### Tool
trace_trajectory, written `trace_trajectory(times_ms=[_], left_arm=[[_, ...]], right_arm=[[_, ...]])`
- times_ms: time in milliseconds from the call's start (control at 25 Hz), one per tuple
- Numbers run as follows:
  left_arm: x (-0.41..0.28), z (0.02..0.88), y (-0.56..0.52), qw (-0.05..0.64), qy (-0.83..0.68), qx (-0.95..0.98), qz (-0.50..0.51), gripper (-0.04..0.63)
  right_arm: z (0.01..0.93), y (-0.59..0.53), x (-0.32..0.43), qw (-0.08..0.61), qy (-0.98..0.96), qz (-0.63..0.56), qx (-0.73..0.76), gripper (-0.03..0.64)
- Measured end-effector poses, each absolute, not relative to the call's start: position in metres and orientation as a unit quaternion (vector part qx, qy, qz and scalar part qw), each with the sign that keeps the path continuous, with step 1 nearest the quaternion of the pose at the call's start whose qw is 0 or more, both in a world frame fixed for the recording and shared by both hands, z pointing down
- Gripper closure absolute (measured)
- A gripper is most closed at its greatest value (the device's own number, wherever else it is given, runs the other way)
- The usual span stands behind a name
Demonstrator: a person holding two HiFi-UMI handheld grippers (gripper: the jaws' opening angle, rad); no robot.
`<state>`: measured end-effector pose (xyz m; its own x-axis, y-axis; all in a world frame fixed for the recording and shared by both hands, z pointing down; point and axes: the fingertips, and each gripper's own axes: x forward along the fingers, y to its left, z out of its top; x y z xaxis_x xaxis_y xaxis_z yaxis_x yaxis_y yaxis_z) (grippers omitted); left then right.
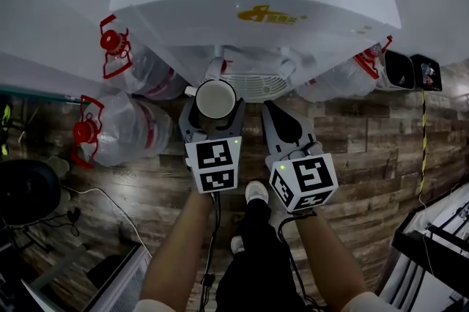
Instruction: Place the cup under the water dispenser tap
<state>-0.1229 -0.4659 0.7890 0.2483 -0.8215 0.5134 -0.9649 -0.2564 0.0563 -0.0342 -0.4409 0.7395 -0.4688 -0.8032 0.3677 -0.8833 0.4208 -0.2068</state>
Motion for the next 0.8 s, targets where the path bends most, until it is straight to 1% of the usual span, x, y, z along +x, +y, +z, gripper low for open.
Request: trace_trajectory(times_ms=[200, 360, 560, 800], left_arm=[[-0.122, 0.801, -0.477, 0.204, -0.586, 0.761, 0.189, 0.172], [-0.119, 0.804, -0.487, 0.189, -0.583, 0.768, 0.186, 0.172], [-0.119, 0.823, -0.49, 0.202, -0.585, 0.762, 0.192, 0.172], [-0.119, 0.838, -0.493, 0.193, -0.592, 0.756, 0.203, 0.172]], right_arm=[[0.745, -0.443, -0.036, 0.099, -0.838, 0.184, 0.505, 0.596], [0.752, -0.449, -0.041, 0.098, -0.841, 0.176, 0.502, 0.596], [0.757, -0.448, -0.04, 0.1, -0.844, 0.172, 0.499, 0.596], [0.764, -0.445, -0.034, 0.102, -0.843, 0.172, 0.499, 0.597]])
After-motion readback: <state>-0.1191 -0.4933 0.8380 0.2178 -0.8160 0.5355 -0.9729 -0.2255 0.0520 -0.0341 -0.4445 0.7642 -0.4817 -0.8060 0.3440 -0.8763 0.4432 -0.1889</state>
